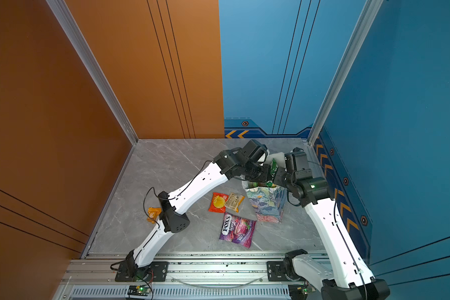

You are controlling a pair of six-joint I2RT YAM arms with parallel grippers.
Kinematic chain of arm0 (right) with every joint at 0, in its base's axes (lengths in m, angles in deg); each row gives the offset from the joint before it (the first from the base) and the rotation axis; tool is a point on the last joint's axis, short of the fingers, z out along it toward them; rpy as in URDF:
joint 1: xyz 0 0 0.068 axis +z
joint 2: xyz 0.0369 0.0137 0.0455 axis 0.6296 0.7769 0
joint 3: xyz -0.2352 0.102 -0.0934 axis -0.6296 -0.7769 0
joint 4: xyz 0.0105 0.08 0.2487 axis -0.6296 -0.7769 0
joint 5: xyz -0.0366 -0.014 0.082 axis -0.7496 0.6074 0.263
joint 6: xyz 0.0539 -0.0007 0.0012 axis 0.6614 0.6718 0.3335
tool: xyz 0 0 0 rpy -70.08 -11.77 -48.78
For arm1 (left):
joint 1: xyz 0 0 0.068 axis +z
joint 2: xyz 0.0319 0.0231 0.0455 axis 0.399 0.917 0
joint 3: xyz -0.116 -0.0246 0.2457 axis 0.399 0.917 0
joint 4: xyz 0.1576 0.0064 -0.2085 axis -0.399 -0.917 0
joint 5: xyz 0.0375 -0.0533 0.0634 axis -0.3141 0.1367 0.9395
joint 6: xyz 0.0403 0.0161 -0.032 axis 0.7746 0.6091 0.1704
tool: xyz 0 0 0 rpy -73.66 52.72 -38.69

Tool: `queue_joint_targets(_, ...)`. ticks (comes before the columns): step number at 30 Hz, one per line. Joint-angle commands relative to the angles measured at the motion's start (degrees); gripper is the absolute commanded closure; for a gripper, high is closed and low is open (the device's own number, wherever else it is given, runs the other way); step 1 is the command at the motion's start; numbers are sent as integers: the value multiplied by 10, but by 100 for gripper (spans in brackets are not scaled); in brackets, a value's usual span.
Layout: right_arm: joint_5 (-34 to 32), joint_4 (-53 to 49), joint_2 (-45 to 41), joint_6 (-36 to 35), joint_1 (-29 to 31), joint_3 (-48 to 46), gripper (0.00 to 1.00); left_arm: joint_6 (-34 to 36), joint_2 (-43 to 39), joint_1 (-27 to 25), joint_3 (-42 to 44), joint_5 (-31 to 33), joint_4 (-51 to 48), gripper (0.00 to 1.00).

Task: Place the snacks into the paper bag
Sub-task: 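Open the left gripper to release the green packet and lift out of the bag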

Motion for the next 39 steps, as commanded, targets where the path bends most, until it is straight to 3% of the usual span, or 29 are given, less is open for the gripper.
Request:
queue_joint_targets(1, 5, 2, -17, -2, -5, -12, 100, -13, 26, -7, -13, -35, 2, 100)
queue_joint_targets(8, 11, 7, -22, 3, -6, -17, 100, -21, 47, -15, -16, -67, 14, 95)
queue_joint_targets(17, 5, 1, -30, -1, -14, -21, 100, 12, -16, -8, 6, -22, 13, 54)
queue_joint_targets(25, 13, -6, -37, -14, -40, -30, 100, 56, -117, 2, 83, 42, 13, 34)
queue_joint_targets(33, 23, -7, -42, -18, -48, -38, 100, 103, -232, 8, 201, 101, 15, 27)
queue_joint_targets(39, 25, -7, -45, -19, -49, -43, 100, 143, -353, -7, 337, 207, 23, 25)
